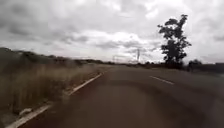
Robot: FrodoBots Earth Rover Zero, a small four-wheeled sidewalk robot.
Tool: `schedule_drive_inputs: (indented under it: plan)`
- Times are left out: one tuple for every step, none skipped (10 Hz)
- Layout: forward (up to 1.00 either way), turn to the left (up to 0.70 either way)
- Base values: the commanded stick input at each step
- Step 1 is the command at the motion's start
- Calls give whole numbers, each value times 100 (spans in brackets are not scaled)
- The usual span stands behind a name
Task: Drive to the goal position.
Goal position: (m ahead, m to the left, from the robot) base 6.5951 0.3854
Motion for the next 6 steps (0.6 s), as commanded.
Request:
schedule_drive_inputs:
  plan:
    - [50,0]
    - [50,0]
    - [50,-22]
    - [50,-47]
    - [50,-50]
    - [50,-50]
